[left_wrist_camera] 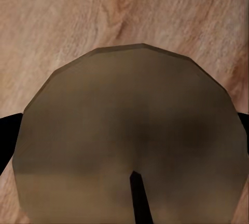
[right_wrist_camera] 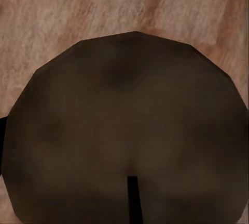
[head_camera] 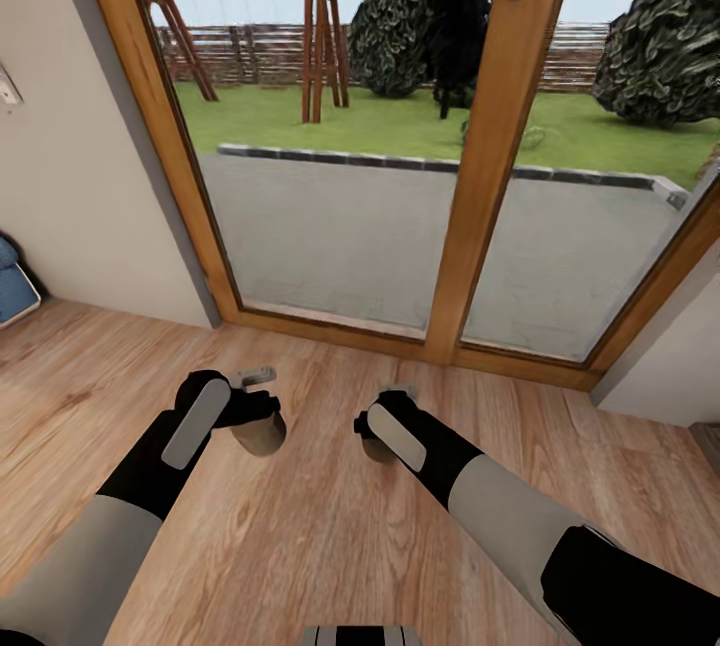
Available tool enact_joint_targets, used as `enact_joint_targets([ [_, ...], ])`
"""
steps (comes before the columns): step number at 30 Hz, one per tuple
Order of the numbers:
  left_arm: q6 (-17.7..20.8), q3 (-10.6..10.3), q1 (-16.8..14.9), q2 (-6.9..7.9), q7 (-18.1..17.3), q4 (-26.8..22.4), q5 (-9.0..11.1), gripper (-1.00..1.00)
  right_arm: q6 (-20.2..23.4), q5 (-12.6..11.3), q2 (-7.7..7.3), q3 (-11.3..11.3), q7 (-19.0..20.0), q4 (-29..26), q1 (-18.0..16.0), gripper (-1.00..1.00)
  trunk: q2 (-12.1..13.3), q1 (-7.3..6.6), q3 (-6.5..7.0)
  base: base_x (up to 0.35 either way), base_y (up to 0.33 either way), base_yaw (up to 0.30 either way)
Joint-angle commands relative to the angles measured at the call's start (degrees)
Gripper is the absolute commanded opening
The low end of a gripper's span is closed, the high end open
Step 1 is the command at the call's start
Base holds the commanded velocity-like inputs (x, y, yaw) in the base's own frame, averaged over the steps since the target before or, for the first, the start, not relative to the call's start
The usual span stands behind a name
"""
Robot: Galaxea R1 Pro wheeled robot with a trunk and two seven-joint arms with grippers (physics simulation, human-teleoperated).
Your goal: Place each of the two pumpkins and all three candles from the living room inside a cabinet in the living room (use any cabinet), then make sure every cabinet is closed, and position the cauldron so it is next to a table in the living room.
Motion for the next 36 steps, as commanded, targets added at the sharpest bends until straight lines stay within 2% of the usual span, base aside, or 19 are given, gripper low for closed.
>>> enact_joint_targets([
  [1,0.1,-0.1,0.0,0.07,0.6,0.0,0.6,-1.0,0.1,-0.4,0.0,0.2,-0.4,0.0,-0.1,-1.0,0.0,-0.03,0.18,0.0,0.0,0.0],
  [18,0.3,-0.1,0.0,0.07,0.4,0.4,1.1,-1.0,0.8,-0.5,0.0,0.3,-0.4,1.2,-0.1,-1.0,0.2,-0.47,3.94,0.0,0.0,0.0],
  [36,0.4,0.6,0.0,0.15,0.1,0.5,1.4,-1.0,0.2,-0.5,0.0,0.0,-0.4,1.2,-0.1,-1.0,7.4,-4.42,7.17,0.0,0.0,0.0],
])
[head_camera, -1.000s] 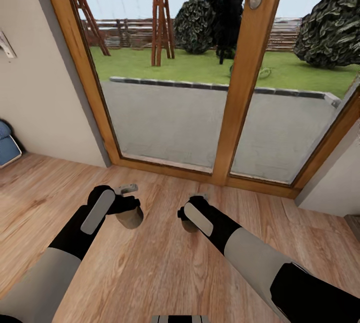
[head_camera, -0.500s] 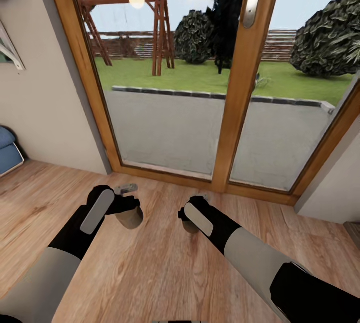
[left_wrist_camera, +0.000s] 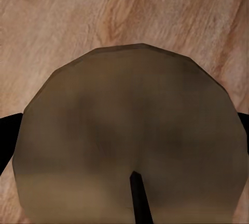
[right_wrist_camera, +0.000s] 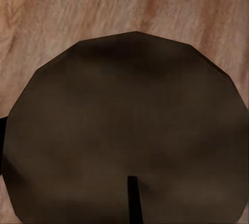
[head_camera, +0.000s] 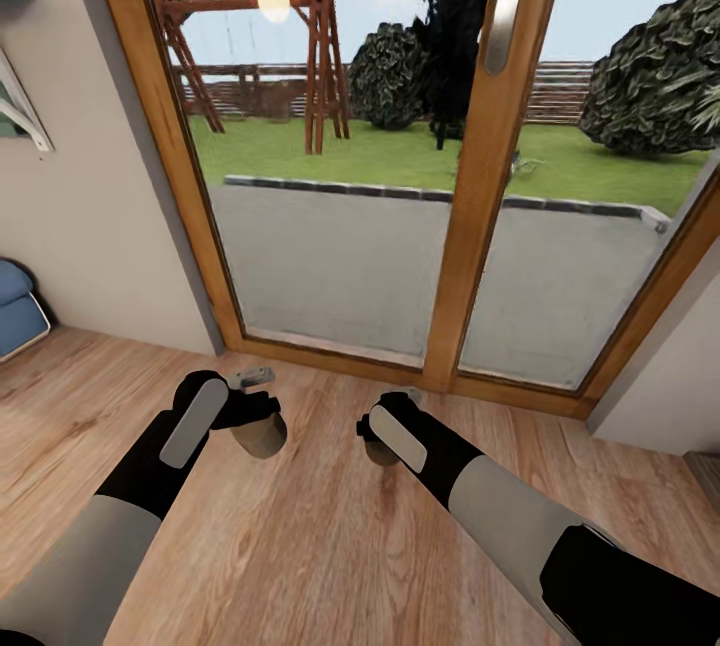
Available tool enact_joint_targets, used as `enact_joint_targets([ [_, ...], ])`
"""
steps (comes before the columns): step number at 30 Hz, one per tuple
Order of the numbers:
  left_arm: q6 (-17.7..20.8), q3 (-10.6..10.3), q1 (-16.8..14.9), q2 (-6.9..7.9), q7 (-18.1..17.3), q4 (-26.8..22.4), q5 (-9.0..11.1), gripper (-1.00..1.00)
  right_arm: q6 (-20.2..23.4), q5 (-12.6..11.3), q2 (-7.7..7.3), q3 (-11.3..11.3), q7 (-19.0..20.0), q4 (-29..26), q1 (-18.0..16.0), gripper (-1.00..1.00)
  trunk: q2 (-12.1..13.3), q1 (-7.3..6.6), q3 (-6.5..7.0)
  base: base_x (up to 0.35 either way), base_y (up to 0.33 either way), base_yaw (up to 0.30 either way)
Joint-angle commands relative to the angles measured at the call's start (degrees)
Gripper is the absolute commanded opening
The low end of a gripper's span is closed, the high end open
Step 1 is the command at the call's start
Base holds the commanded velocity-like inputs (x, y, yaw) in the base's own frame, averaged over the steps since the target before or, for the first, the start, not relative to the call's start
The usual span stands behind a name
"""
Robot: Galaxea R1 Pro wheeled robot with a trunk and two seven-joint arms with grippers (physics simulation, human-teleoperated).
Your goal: Place each of the two pumpkins and all three candles from the living room inside a cabinet in the living room (use any cabinet), then make sure every cabinet is closed, and position the cauldron so it is next to a table in the living room.
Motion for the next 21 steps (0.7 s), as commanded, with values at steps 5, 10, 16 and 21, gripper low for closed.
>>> enact_joint_targets([
  [5,0.1,-0.2,0.0,0.08,0.6,-0.1,0.5,-1.0,0.6,-0.4,0.0,0.4,-0.4,0.0,-0.1,-1.0,2.0,-1.11,0.85,0.0,0.0,0.0],
  [10,0.0,-0.4,0.0,0.13,0.5,-0.2,0.5,-1.0,0.5,-0.3,0.0,0.2,-0.3,-0.1,-0.1,-1.0,2.4,-1.33,1.13,0.0,0.0,0.0],
  [16,0.0,-0.6,0.0,0.04,0.9,-0.2,0.1,-1.0,0.9,-0.3,0.0,0.3,-0.4,-0.1,-0.1,-1.0,2.4,-1.33,1.65,0.0,0.0,0.0],
  [21,-0.1,-0.6,0.0,-0.01,1.1,-0.2,0.2,-1.0,0.9,-0.3,0.0,0.4,-0.4,-0.1,-0.1,-1.0,2.4,-1.33,2.12,0.0,0.0,0.0],
])
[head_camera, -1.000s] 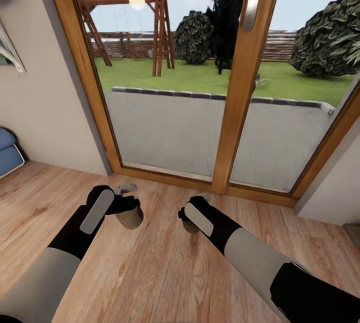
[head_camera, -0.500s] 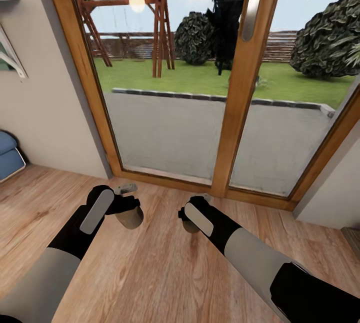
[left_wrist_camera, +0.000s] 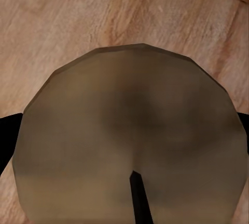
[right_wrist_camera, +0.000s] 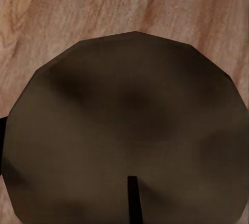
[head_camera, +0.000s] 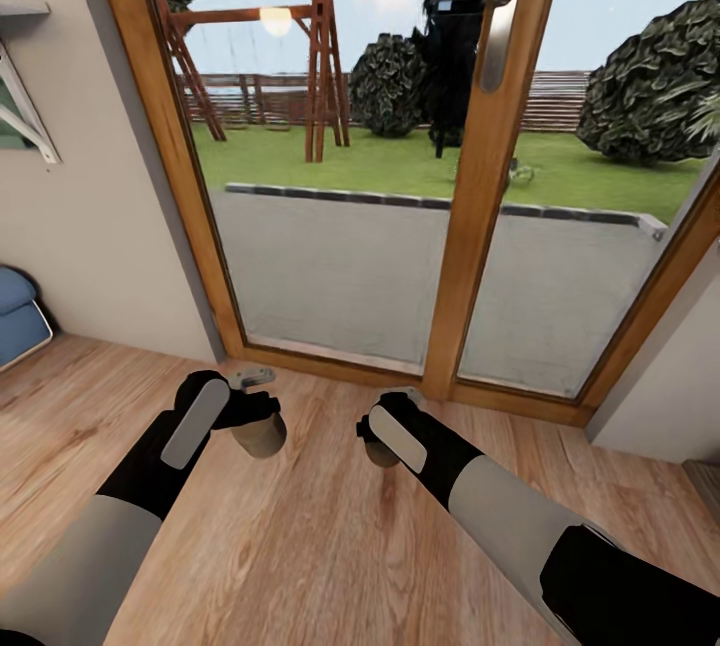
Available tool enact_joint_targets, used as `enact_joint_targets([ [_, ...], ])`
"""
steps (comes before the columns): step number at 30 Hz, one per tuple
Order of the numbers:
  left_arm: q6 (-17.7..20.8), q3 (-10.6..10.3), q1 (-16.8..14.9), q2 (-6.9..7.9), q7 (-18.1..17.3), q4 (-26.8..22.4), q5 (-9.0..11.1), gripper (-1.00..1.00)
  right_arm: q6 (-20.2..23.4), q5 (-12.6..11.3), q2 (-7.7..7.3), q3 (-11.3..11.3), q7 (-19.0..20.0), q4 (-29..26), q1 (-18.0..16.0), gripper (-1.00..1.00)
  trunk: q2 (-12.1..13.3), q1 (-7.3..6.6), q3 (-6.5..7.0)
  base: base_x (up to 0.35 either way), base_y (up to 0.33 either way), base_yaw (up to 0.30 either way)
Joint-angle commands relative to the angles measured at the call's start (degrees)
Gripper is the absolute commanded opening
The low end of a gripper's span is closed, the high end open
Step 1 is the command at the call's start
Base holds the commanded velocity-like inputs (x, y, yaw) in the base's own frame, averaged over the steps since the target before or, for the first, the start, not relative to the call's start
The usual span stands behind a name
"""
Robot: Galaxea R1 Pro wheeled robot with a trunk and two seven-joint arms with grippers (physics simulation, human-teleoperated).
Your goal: Place each of the two pumpkins and all three candles from the living room inside a cabinet in the living room (use any cabinet), then make sure every cabinet is closed, and position the cauldron so it is next to a table in the living room.
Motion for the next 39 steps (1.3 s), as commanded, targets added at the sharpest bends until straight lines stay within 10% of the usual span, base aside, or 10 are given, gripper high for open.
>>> enact_joint_targets([
  [1,0.1,-0.2,0.0,0.06,0.5,-0.1,0.6,-1.0,0.0,-0.4,0.0,0.2,-0.4,0.0,-0.1,-1.0,0.0,-0.01,0.04,0.0,0.0,0.0],
  [39,-0.3,0.1,0.0,-0.03,0.8,0.1,0.0,-1.0,0.1,-0.3,0.0,0.1,-0.4,0.0,-0.1,-1.0,0.0,-0.01,3.61,0.0,0.0,0.0],
])
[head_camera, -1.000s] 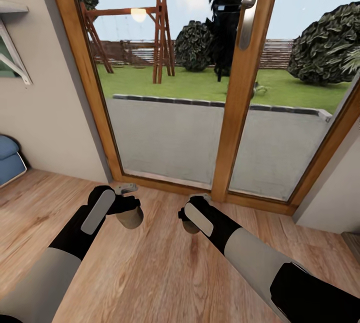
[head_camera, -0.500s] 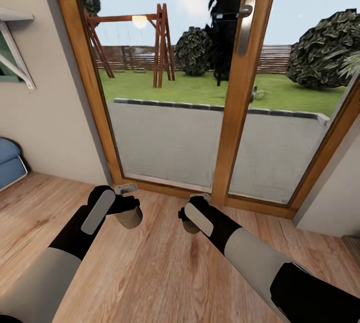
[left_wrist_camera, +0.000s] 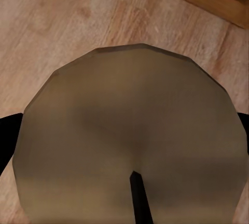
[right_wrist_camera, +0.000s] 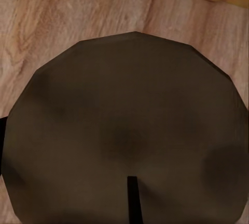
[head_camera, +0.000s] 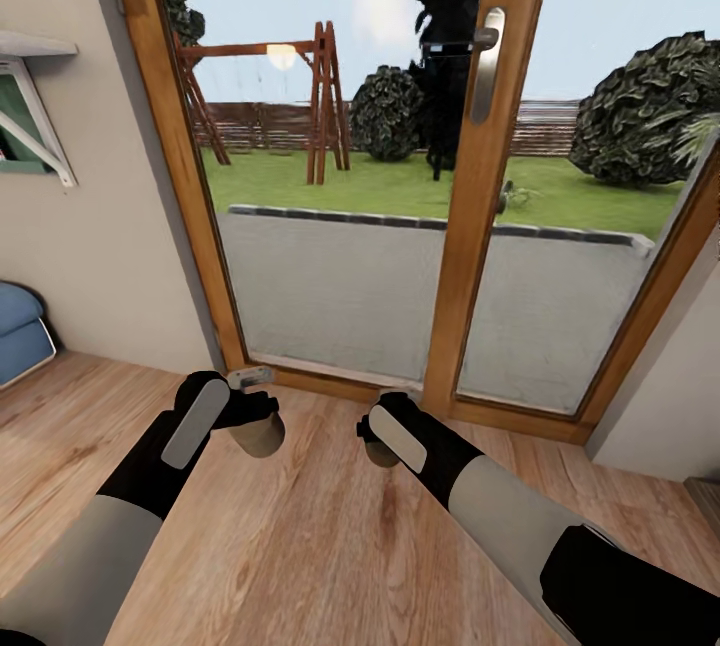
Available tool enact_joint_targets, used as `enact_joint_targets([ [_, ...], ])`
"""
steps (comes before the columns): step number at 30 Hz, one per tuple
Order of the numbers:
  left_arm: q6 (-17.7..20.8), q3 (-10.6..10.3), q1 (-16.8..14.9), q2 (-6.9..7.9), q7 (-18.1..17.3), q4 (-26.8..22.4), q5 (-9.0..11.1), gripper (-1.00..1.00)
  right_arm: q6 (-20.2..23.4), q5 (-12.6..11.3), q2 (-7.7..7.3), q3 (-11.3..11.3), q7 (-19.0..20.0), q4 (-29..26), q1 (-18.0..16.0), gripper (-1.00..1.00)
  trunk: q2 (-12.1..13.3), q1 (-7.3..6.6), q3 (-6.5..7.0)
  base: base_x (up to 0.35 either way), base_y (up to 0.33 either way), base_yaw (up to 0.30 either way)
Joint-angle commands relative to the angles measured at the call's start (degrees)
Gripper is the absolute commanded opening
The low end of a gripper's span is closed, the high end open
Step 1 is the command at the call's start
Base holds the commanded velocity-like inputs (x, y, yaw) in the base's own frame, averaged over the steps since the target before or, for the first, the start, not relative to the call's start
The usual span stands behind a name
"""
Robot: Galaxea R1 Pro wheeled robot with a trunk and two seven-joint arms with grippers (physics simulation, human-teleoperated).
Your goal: Place each of the two pumpkins and all three candles from the living room inside a cabinet in the living room (use any cabinet), then make sure every cabinet is closed, and position the cauldron so it is next to a table in the living room.
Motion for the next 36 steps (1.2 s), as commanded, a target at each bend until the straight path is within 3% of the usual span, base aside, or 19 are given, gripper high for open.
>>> enact_joint_targets([
  [1,0.1,-0.1,0.0,0.07,0.6,0.0,0.5,-1.0,0.1,-0.4,0.0,0.2,-0.4,0.0,-0.1,-1.0,0.0,-0.01,0.04,0.0,0.0,0.0],
  [36,0.0,-0.1,0.0,-0.72,0.6,1.7,0.4,-1.0,-0.5,-0.4,0.0,0.2,-0.4,0.1,-0.1,-1.0,0.0,-0.01,3.28,0.0,0.0,0.003],
])
